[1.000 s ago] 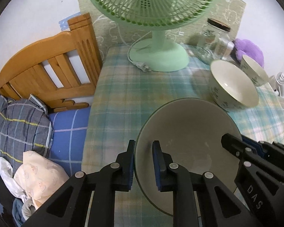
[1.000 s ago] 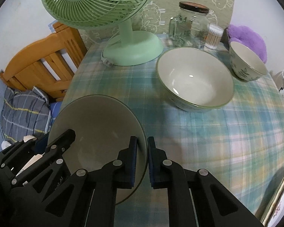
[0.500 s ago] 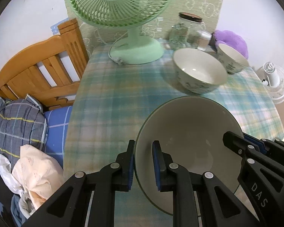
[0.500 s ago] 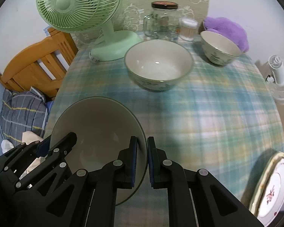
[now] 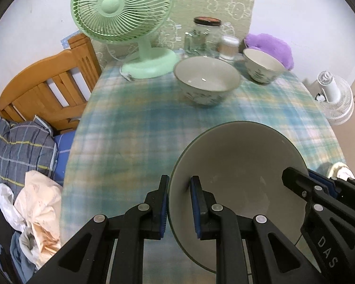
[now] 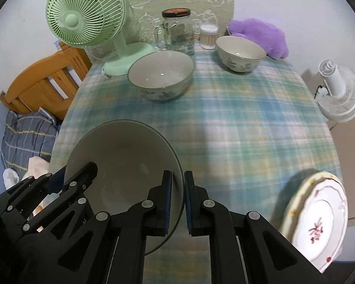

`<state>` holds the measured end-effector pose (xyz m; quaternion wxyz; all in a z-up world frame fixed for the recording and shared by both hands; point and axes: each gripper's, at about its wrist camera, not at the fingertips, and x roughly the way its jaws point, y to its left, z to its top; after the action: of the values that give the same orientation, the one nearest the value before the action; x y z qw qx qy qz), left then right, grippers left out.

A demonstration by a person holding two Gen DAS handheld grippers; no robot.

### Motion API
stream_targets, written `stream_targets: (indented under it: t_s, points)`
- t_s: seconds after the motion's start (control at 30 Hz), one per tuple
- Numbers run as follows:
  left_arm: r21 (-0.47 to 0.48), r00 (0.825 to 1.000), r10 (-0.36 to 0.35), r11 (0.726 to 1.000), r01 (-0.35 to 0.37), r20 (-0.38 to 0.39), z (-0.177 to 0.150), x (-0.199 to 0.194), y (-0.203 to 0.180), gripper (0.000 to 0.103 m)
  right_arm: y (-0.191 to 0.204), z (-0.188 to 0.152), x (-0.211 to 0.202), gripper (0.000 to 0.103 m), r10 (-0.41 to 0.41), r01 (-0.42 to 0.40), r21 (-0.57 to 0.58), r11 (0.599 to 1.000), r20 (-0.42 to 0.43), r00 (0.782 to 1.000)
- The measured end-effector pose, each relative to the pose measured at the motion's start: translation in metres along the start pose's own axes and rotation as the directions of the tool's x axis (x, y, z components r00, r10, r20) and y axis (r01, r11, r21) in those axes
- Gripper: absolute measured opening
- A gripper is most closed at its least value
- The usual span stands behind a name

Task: Organize plates and bowls
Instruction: 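Lift the plain bowl and carry it toward the plate stack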

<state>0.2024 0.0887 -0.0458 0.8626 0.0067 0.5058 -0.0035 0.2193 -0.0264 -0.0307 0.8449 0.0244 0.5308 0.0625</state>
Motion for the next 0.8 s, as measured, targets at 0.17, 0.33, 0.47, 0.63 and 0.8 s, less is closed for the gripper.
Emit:
stream_targets:
  t_s: [0.17, 0.33, 0.47, 0.63, 0.8]
  points:
    - [0.004, 1.0, -0.014, 1.0, 0.014, -0.017, -0.017, -0.005, -0.024, 0.015, -0.023, -0.017, -0.012, 0.013, -0.006, 0.006, -0.004, 1.0, -0.007, 1.0]
    - [0.01, 0.999, -0.014, 1.0, 0.014, -0.04, -0.032, -0.007, -0.043, 0.015, -0.042, -0.035, -0.019, 0.013, -0.01, 0.01, -0.007, 1.0, -0.016, 1.0]
    - [0.007, 0.998, -0.015, 1.0, 0.015, -0.058, -0.043, -0.007, -0.056, 0.015, -0.055, -0.05, -0.021, 0.013, -0.01, 0.01, -0.01, 1.0, -0.037, 0.999]
    - [-0.001, 0.997, -0.02, 1.0, 0.02, -0.079, -0.056, -0.005, -0.071, 0.015, -0.073, -0.063, -0.018, 0.013, -0.013, 0.012, -0.009, 1.0, -0.059, 0.998]
    - [-0.029, 0.995, -0.024, 0.999, 0.022, -0.096, -0.064, -0.004, -0.081, 0.015, -0.086, -0.072, -0.017, 0.013, -0.009, 0.007, -0.017, 1.0, -0.069, 0.998]
